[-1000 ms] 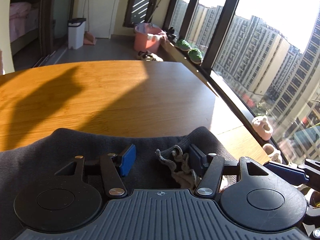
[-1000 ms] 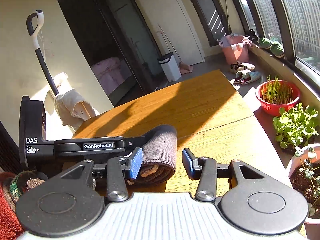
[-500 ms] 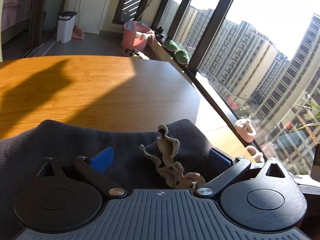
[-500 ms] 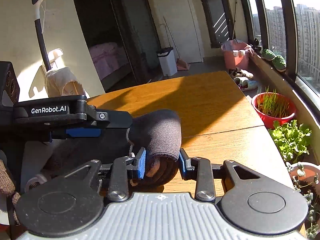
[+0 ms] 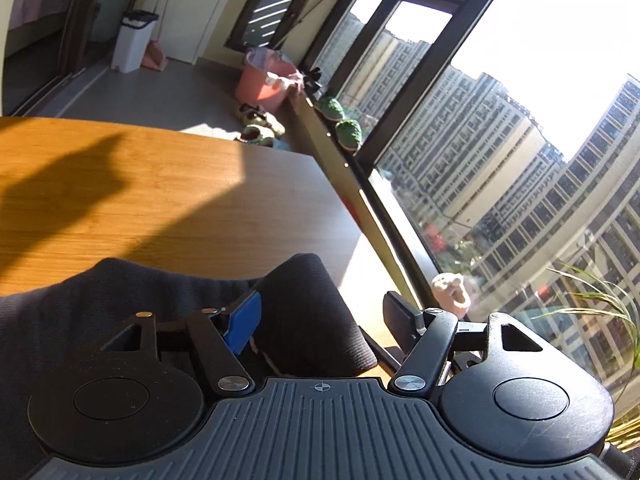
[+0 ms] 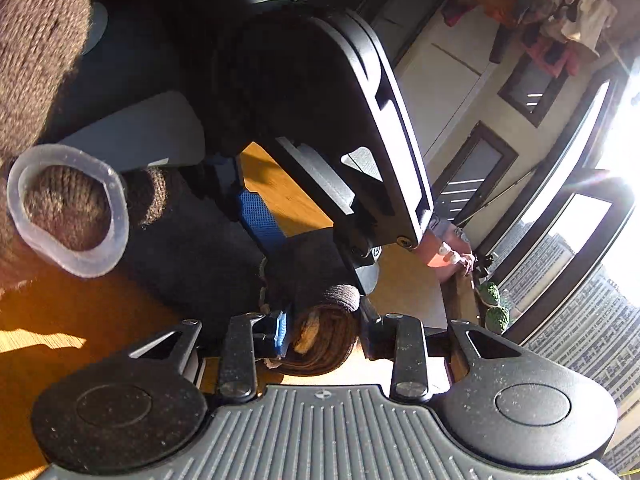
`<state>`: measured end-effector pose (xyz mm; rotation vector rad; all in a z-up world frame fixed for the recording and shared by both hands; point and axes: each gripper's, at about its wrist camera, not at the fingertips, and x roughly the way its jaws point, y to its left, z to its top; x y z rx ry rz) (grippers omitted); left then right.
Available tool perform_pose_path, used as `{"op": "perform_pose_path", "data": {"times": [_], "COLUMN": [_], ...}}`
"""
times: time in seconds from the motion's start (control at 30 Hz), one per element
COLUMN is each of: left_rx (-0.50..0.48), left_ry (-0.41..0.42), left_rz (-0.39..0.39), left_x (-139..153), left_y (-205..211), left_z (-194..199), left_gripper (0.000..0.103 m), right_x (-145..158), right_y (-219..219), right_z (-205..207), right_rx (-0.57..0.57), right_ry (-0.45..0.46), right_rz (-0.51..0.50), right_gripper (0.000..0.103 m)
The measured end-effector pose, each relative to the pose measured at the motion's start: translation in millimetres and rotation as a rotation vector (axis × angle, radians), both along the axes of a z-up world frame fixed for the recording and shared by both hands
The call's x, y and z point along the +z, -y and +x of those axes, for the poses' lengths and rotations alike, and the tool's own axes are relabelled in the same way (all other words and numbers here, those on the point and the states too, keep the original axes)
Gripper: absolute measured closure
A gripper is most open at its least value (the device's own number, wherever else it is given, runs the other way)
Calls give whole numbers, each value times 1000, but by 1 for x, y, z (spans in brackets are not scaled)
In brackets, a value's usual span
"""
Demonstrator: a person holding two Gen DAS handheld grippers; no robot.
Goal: Fold clothes
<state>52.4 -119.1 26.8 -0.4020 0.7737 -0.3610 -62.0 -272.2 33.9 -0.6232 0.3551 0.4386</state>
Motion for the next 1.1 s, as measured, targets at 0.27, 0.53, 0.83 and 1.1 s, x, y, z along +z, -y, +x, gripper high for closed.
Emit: {"op": "perform_pose_path", "data": {"times": [0.27,0.53,0.83,1.1], "left_rx": [20,67,82,96], "left_ry": [-48,-58,-23,-20], "left_rz": [-38,-49,37,15], "left_x": [-26,-31,-23,-30], "left_y": [-15,-31,-31,-37], "left_z": [8,2,7,-3], "left_gripper": [36,35,32,30], "right_x": [36,6,10,-22], "right_y": [72,75,92,97], "right_z": [41,61,54,79], "right_rx": [-3,-110,-124,-169], "right_ry": [-452,-529,-537,-722], "right_rz": [625,681,788,991], "right_gripper": [64,64,62,49]}}
